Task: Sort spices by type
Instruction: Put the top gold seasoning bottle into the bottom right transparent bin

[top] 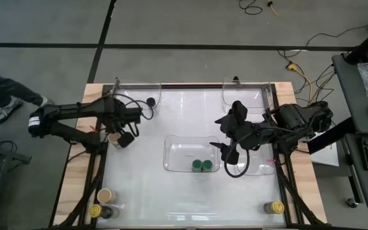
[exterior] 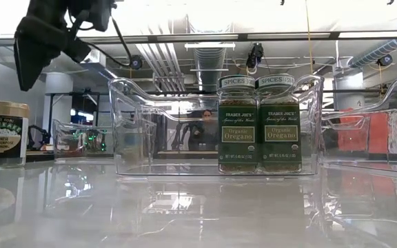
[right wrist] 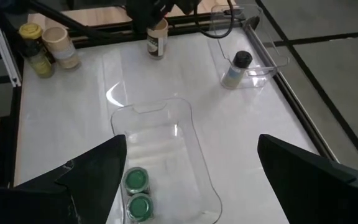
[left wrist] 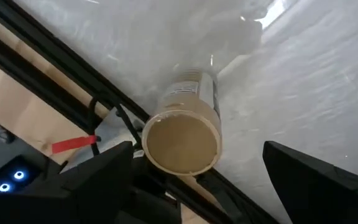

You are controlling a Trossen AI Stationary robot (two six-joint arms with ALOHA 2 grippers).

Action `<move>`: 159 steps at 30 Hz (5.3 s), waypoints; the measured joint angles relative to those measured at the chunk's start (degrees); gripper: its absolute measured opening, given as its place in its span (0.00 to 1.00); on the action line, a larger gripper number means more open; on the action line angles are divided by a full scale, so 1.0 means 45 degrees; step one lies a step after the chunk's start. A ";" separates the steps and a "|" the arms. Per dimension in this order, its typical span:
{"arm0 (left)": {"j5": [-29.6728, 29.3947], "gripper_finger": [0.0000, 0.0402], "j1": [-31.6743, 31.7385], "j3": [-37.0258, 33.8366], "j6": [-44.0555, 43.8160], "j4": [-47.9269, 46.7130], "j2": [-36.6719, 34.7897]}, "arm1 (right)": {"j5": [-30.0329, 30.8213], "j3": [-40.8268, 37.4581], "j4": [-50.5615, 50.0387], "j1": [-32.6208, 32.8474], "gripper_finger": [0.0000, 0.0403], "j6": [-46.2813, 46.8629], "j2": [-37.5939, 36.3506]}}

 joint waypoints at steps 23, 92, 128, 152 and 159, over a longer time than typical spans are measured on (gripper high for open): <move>0.0349 0.86 0.0564 -0.2542 0.0682 0.1113 0.0026 | -0.0005 0.0000 0.0001 0.0056 0.88 0.0450 0.0000; -0.0952 0.65 0.1010 1.2849 0.4274 0.1358 0.8510 | -0.0772 -0.0015 -0.1884 0.0988 0.88 0.1261 -0.0053; -0.0146 0.68 0.1257 1.1828 0.5118 0.1251 1.2679 | -0.0675 -0.0044 -0.2187 0.2637 0.88 0.3738 -0.0019; -0.0622 0.82 0.0880 1.6300 0.5126 0.0008 1.1478 | -0.0665 -0.0049 -0.2136 0.2342 0.88 0.2041 0.0561; -0.1769 0.82 -0.0310 1.5766 0.4542 -0.0036 0.9063 | -0.0217 -0.0049 -0.0584 0.1325 0.88 -0.0164 0.1330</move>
